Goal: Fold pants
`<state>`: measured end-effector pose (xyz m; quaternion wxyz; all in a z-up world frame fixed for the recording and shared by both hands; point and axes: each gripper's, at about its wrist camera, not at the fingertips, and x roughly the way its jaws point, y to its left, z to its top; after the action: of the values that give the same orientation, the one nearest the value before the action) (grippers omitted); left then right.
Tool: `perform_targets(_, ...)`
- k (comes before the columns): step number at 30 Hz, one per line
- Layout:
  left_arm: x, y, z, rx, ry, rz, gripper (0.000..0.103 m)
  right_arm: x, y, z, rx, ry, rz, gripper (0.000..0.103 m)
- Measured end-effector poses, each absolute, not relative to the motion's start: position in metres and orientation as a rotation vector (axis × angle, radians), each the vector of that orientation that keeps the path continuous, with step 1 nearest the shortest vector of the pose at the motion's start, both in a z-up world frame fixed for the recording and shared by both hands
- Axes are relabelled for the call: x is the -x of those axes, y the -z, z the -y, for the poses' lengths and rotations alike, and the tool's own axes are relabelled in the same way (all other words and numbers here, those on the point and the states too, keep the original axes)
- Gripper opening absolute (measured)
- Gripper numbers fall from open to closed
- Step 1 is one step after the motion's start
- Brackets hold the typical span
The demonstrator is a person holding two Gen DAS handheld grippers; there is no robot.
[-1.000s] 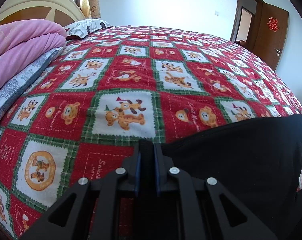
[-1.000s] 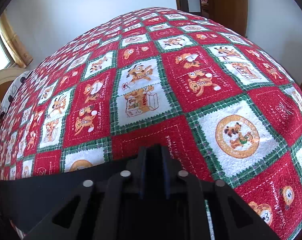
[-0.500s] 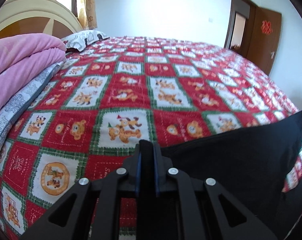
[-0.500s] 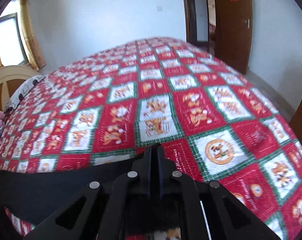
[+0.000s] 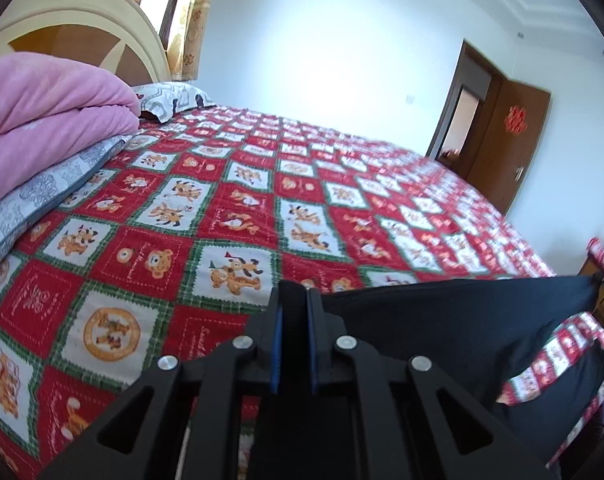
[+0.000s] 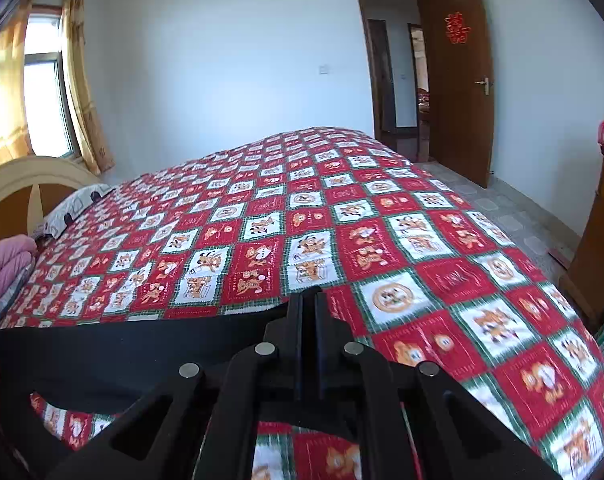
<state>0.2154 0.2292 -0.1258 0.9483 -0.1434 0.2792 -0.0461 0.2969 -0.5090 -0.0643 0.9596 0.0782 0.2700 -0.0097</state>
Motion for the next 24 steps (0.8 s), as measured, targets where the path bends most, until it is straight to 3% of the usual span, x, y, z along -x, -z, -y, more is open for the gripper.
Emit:
perform_targets(14,-0.136,0.135,-0.238,0.346,0.174,-0.487,0.011,-0.184,0.074,0.525,-0.242,0.001,-0.473,0.005)
perform_targets(24,-0.096,0.165,-0.237,0.328,0.231,-0.485,0.011,-0.132,0.116,0.541,-0.315,0.034,-0.523,0.005)
